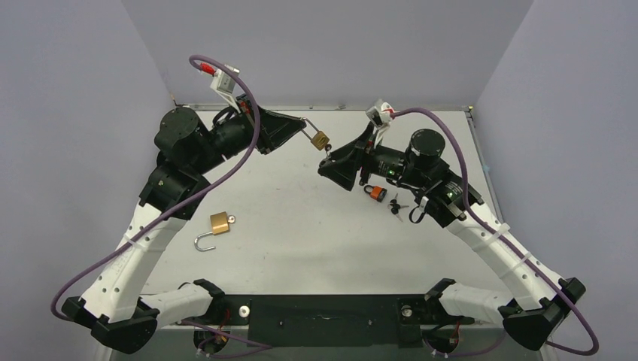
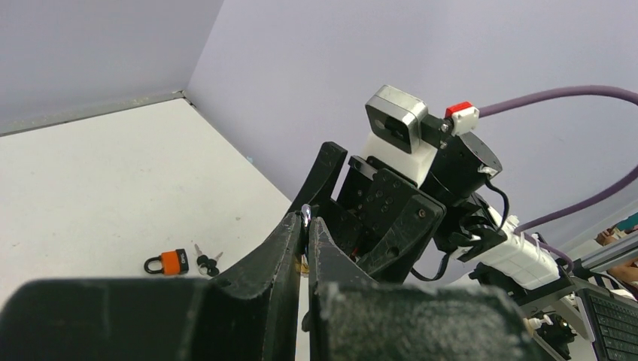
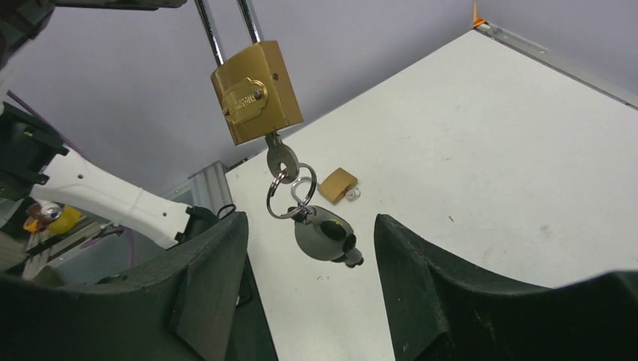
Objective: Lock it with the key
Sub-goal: Lock the lock.
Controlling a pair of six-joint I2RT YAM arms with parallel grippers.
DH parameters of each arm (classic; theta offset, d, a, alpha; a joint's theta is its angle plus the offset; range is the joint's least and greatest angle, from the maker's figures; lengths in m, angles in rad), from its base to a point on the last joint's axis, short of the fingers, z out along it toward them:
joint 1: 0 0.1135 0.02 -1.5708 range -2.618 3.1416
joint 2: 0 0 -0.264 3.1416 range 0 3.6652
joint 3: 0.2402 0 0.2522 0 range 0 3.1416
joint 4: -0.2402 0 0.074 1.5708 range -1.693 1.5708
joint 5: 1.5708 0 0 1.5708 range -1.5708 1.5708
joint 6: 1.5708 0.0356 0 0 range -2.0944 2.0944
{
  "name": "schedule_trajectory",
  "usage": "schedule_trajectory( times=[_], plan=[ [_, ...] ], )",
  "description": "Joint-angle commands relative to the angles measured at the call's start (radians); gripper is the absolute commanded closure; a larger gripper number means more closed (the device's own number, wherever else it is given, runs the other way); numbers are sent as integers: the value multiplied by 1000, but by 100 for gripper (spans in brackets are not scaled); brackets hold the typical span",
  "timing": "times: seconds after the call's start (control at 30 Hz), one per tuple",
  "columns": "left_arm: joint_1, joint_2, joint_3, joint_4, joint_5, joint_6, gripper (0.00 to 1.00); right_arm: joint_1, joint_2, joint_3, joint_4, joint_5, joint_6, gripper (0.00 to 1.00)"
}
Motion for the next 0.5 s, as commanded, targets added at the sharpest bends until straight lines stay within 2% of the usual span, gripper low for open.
schedule_trajectory(
  times=[0.0, 0.27, 0.47],
  plan=[
    [-1, 6, 50, 13, 5, 10, 100, 39, -17, 53, -62, 208, -117, 43],
    [-1, 10, 50, -2, -4, 13, 100, 99, -49, 57, -67, 377, -173, 49],
    [-1, 24, 48, 0, 1, 7, 100, 138, -44, 71, -70, 419, -192, 56]
  ],
)
